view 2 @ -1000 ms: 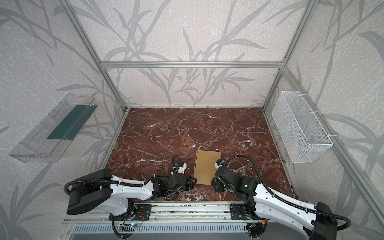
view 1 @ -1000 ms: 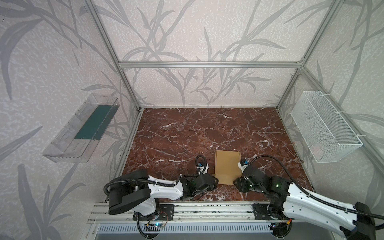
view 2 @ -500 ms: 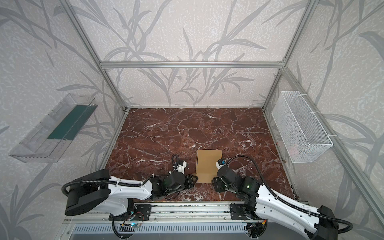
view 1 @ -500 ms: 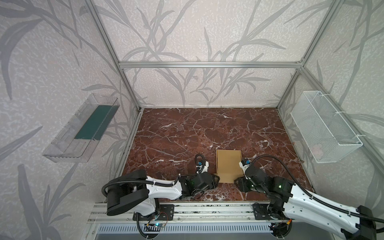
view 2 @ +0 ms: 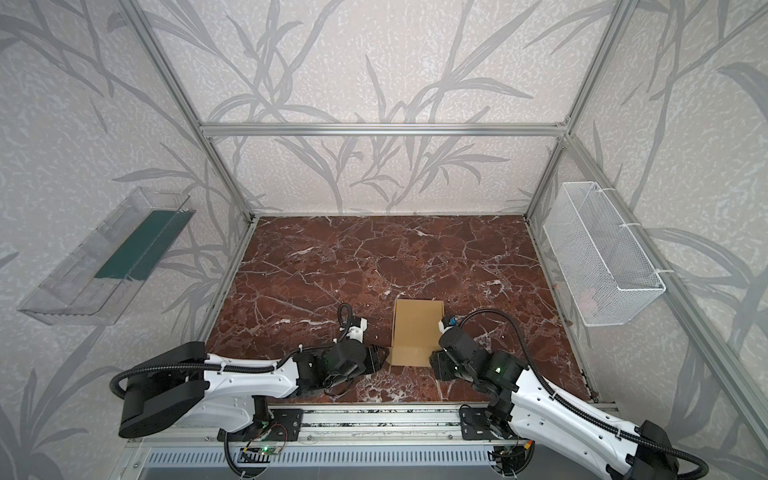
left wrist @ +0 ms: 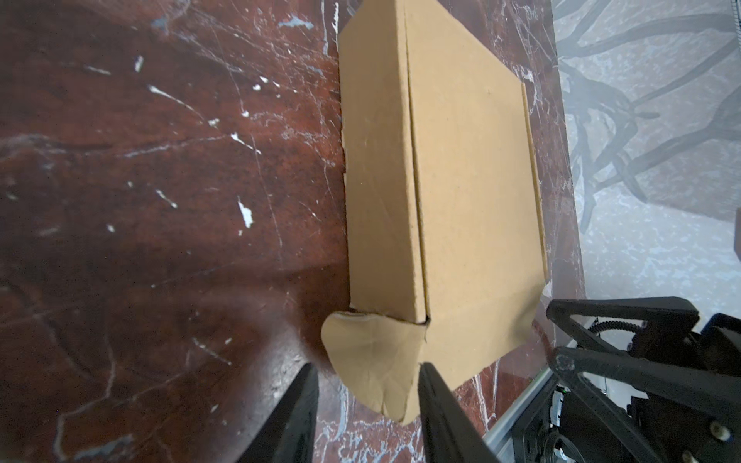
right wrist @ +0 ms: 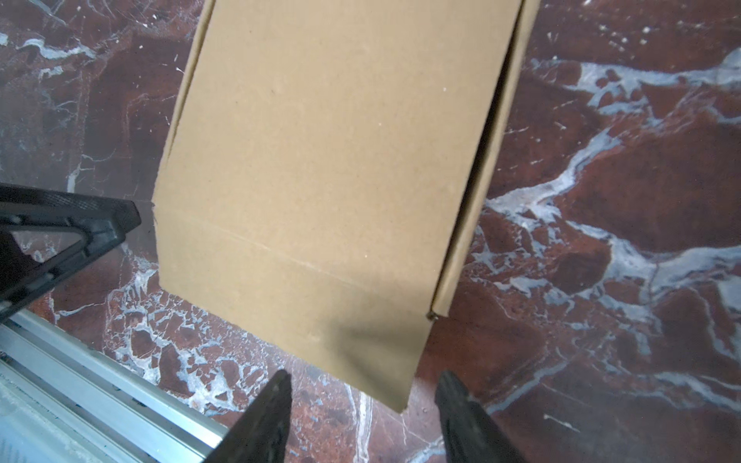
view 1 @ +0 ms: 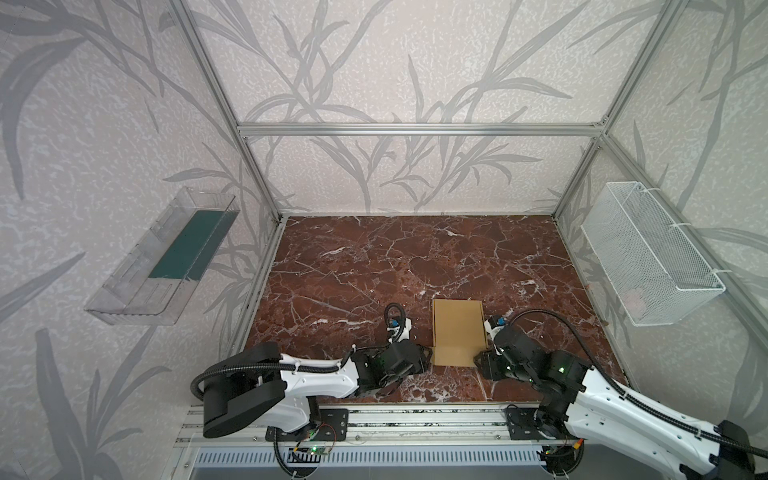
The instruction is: Fold the paper box
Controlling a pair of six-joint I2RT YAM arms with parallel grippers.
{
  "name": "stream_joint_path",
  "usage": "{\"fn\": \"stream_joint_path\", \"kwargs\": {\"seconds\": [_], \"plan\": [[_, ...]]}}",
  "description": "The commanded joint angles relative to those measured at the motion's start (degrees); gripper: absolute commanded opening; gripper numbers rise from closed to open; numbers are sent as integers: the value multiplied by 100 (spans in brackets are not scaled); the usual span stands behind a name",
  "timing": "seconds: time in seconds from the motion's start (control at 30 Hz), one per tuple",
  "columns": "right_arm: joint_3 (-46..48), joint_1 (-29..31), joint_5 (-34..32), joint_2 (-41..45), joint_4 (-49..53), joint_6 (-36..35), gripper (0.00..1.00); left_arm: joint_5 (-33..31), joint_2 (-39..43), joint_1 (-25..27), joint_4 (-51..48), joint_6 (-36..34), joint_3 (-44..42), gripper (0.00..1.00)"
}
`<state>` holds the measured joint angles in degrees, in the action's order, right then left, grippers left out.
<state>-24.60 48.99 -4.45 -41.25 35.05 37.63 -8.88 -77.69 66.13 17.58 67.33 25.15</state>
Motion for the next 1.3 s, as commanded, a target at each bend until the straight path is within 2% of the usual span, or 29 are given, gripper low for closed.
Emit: {"fn": "stream_joint_path", "kwargs": {"seconds": [0.0,0.27,0.57,1.27], "plan": [[-98,-57,-29,-75,-4,-68,60,5,-72,-113,5,-188,182,43],[-37,-179,99,-168,-247,-271,63,428,-673,-255,772,-291,400,43],[49,-269,251,-162,-402,-335,64,875,-1414,-317,1871,6,377,43],[96,-425,215,-238,-378,-328,66,1118,-1941,-312,2352,281,404,40]]}}
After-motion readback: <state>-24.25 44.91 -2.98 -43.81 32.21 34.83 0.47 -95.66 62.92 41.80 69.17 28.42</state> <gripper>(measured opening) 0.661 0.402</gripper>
